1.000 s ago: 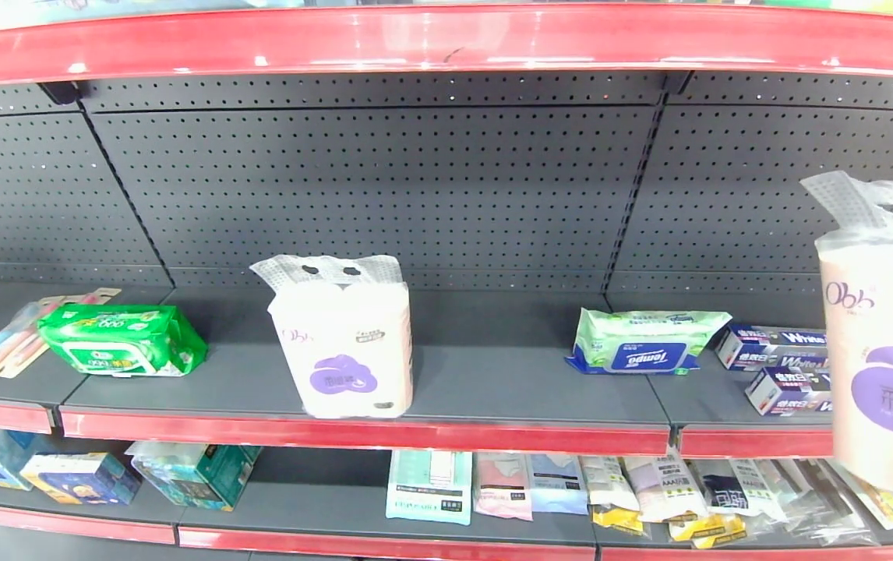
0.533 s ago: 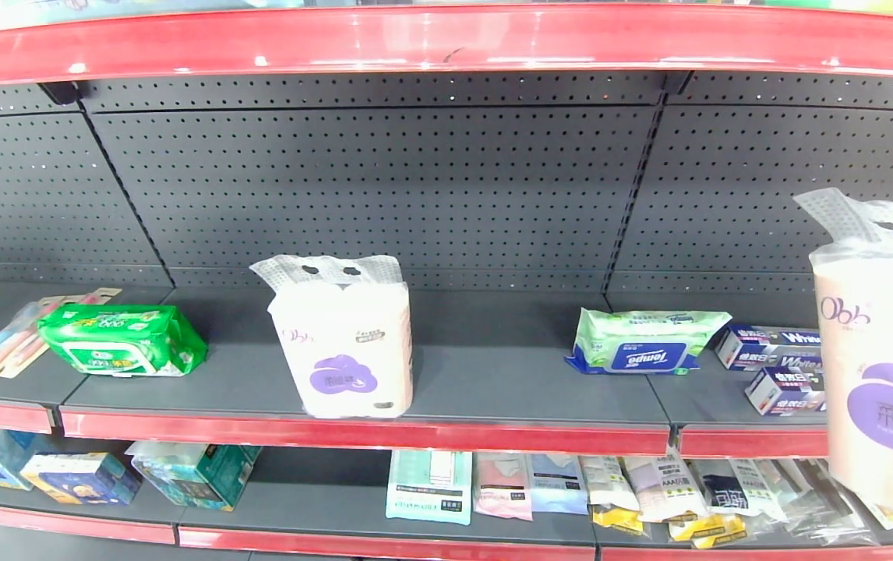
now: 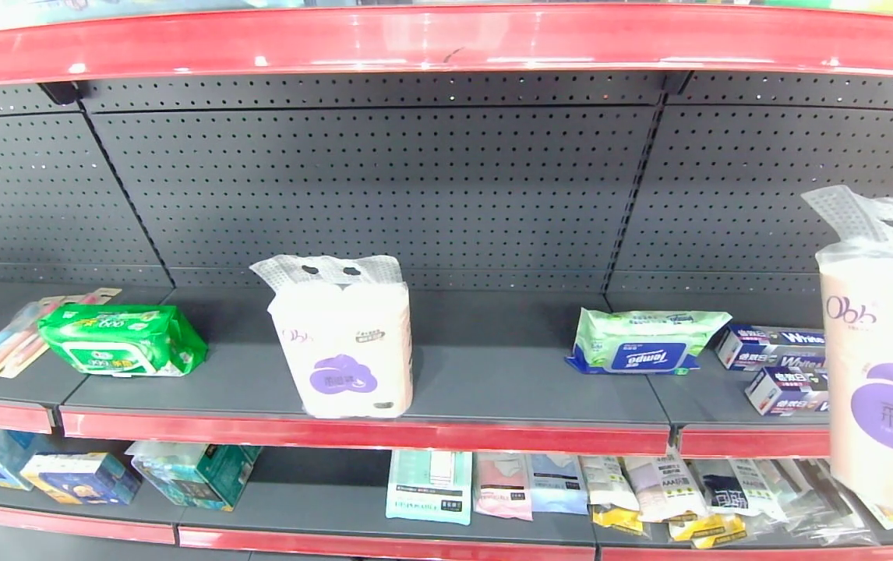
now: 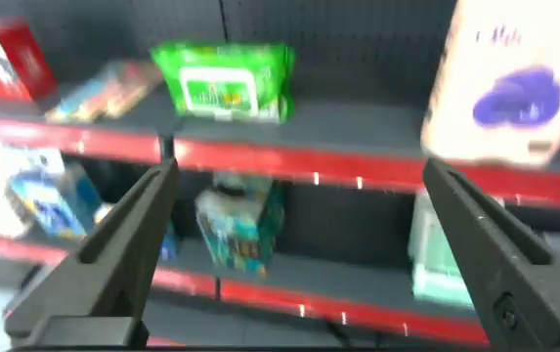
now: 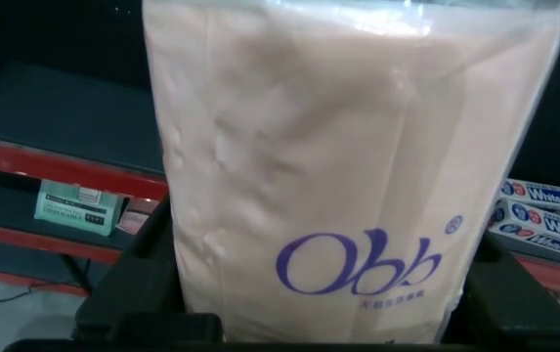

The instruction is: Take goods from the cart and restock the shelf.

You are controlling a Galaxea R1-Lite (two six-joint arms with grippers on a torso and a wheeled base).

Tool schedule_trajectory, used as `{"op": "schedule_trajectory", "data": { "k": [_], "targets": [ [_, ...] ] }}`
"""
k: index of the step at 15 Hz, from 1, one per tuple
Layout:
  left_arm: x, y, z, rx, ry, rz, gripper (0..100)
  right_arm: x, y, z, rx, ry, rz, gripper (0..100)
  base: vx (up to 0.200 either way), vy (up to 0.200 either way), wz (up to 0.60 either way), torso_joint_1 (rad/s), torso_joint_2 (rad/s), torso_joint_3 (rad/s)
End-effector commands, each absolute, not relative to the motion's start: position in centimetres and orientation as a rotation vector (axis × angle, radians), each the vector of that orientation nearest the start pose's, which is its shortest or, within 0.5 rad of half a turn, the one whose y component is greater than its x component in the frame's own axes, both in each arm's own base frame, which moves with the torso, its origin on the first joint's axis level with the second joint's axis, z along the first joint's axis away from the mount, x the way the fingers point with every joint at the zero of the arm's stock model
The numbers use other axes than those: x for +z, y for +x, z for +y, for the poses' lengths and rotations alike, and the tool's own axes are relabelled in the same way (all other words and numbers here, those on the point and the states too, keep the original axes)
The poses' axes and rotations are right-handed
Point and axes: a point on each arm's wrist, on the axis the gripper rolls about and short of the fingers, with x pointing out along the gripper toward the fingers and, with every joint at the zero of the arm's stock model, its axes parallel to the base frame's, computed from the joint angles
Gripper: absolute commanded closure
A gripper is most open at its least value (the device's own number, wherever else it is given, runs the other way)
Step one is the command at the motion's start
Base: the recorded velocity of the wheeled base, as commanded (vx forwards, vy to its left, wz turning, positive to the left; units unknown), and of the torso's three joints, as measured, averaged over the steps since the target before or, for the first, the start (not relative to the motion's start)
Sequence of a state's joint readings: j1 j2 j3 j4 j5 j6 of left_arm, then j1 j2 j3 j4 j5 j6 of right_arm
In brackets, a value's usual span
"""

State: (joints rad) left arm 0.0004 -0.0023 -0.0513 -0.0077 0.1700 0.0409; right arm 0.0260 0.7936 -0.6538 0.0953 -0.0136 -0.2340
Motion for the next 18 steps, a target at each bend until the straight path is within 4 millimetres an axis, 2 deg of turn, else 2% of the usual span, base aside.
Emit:
{"op": "schedule_trajectory", "data": {
  "k": [1, 2, 4, 10, 13, 18],
  "targets": [
    [8.1, -2.3, 0.4, 0.168, 0.034, -0.053, 0, 24.0, 7.3, 0.2, 0.039, -0.232, 0.232, 100, 0.0, 0.0, 0.0, 0.0, 0.0, 0.0],
    [8.1, -2.3, 0.3, 0.15, 0.023, -0.053, 0, 24.0, 7.3, 0.2, 0.039, -0.232, 0.235, 100, 0.0, 0.0, 0.0, 0.0, 0.0, 0.0],
    [7.6, -2.3, -0.1, -0.024, 0.017, -0.009, 0, 23.9, 7.4, 0.2, 0.046, -0.232, 0.241, 100, 0.0, 0.0, 0.0, 0.0, 0.0, 0.0],
    [7.5, -2.3, 0.0, 0.0, 0.003, 0.005, 0, 24.3, 6.9, 0.2, 0.062, -0.241, 0.211, 100, 0.0, 0.0, 0.0, 0.0, 0.0, 0.0],
    [7.5, -2.3, 0.0, 0.0, 0.003, 0.003, 0, 25.6, 6.7, 0.3, 0.1, -0.238, 0.16, 100, 0.0, 0.0, 0.0, 0.0, 0.0, 0.0],
    [7.5, -2.3, 0.0, -0.002, 0.005, 0.002, 0, 24.7, 6.7, 0.4, 0.151, -0.229, 0.18, 100, 0.0, 0.0, 0.0, 0.0, 0.0, 0.0]
  ]
}}
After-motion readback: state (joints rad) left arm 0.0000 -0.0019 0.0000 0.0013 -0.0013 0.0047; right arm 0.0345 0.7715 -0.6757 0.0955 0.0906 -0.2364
